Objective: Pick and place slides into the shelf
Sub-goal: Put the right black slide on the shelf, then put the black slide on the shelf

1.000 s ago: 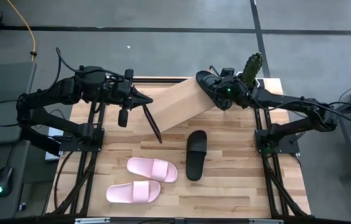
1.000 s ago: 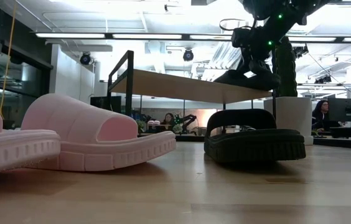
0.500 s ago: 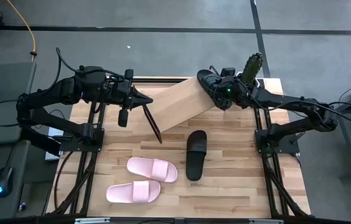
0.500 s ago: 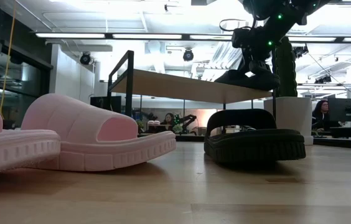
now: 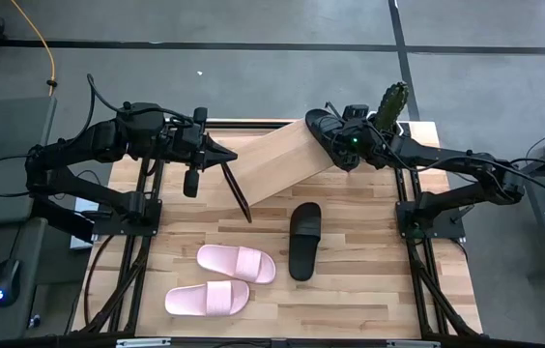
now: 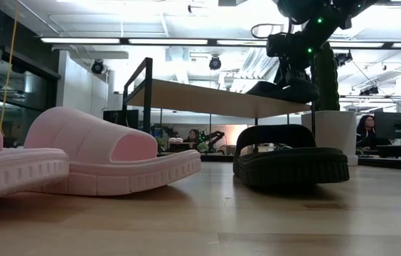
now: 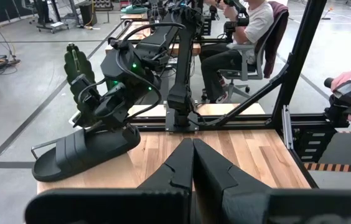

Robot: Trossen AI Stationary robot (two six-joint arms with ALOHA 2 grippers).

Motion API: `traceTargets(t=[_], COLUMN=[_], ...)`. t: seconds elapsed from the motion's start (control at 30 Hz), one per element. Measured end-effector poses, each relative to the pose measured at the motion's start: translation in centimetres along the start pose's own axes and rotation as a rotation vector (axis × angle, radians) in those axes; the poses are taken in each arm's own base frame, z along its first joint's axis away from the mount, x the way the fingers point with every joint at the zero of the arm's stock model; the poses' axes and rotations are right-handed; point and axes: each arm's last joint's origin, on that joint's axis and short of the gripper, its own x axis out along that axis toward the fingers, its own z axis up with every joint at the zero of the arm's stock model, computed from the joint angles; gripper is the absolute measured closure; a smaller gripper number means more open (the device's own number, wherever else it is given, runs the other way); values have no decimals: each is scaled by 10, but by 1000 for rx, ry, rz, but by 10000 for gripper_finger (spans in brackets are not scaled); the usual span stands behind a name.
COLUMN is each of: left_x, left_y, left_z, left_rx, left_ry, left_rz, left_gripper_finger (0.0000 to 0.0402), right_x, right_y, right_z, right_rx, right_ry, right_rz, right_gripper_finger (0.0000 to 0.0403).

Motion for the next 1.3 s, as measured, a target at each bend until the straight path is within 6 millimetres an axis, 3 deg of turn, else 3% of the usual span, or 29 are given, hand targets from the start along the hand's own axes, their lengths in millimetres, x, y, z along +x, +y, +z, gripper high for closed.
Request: traceTargets(t=[0.27, 0.7, 1.0, 1.3], left_x=[0, 0, 0, 0], left_y=[0, 0, 0, 0], left_z=[0, 0, -3, -6], left_rx=[0, 0, -2, -3], left_ry=[0, 1, 28, 56], left_rz=[0, 0, 7, 11], left_gripper_finger=[401, 401, 401, 401], right_x=[-9, -25, -54, -83], right_y=[10, 11, -8, 11], right_z=[7, 18, 31, 43], right_rx=[-11, -27, 87, 106], right_ry=[-14, -21, -119, -194], right_rz=[20, -38, 73, 196], right_gripper_finger=[249, 249, 249, 249])
